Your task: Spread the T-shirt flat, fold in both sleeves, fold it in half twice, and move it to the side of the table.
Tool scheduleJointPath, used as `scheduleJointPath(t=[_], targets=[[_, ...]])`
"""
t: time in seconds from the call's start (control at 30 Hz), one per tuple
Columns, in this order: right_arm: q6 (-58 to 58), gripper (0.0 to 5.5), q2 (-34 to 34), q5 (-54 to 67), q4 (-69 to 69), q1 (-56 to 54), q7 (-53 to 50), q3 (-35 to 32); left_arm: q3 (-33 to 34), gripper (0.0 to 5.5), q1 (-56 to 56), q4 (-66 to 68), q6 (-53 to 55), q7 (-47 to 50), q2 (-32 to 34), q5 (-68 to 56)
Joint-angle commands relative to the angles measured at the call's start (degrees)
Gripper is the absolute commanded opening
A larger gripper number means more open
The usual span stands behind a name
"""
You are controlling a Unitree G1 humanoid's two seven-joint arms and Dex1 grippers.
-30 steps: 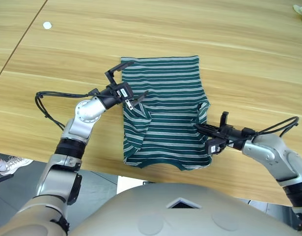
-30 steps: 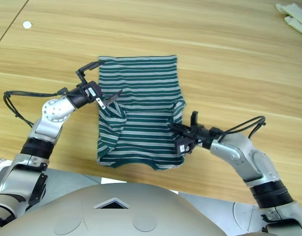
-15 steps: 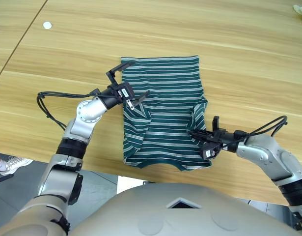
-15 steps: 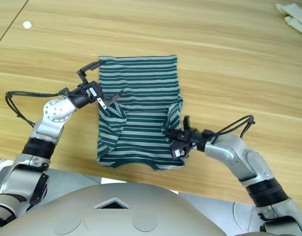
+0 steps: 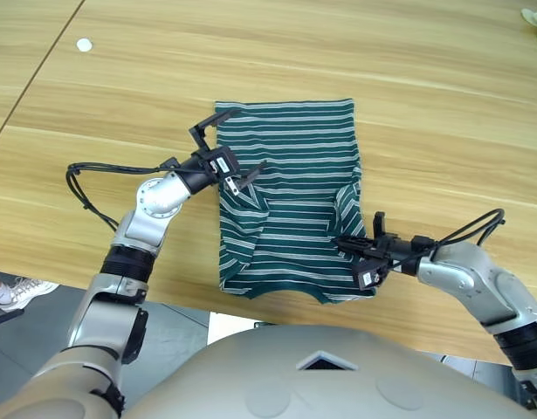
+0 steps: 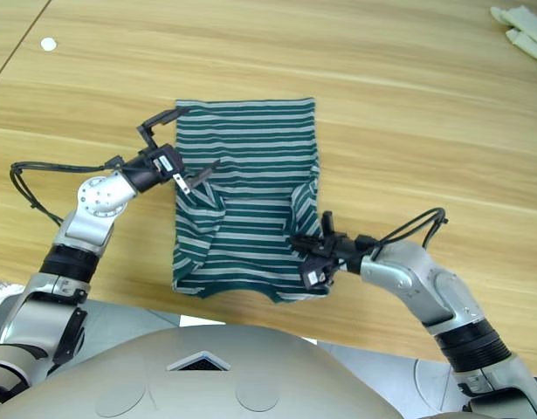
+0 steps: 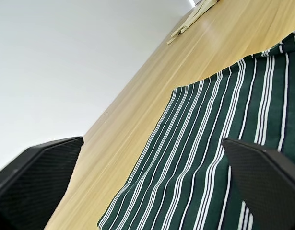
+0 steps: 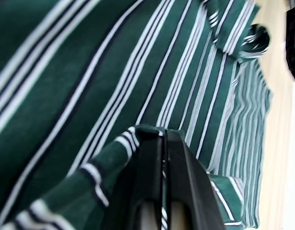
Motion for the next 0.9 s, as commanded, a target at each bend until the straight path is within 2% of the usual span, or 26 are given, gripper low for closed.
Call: scheduleJointPath(t=[0.03,0.47,0.57,0.67,0.77,0.83,0.9], targets=[[0.4,0.34,-0.5,-0.2,0.4,-0.7,1.1,0.7,-0.4,5.40,0.3,-0.6,0.6,-0.5,0.3,0.1],[1.6,2.55,2.6,9.4,-4.8,-1.8,1.0,-0.3,-0.1,5.40,1.4,-2.6,2.2,-3.7,-0.2,-3.5],[1.8,3.05,2.6,14.9,-8.2,-1.8,-0.5,-5.2,-0.1,5.40,2.6,-5.2,2.2,-6.8,1.2,-6.5],[1.9,3.59,-2.3,17.8,-5.7,0.5,-1.9,-17.9,1.2,5.40,6.4,-11.1,0.6,-15.1,9.1,-11.2],[1.6,4.05,-9.4,13.7,3.4,6.7,-1.4,-30.7,5.2,5.40,12.2,-16.9,-0.8,-23.7,22.1,-13.8],[0.8,4.05,-11.1,13.1,4.5,12.4,0.6,-34.8,8.1,5.40,16.6,-20.1,-0.8,-26.9,27.7,-15.5],[-1.7,4.05,-12.1,12.6,4.0,20.8,3.9,-35.4,9.7,5.40,22.6,-22.9,-0.8,-29.9,32.2,-17.2]])
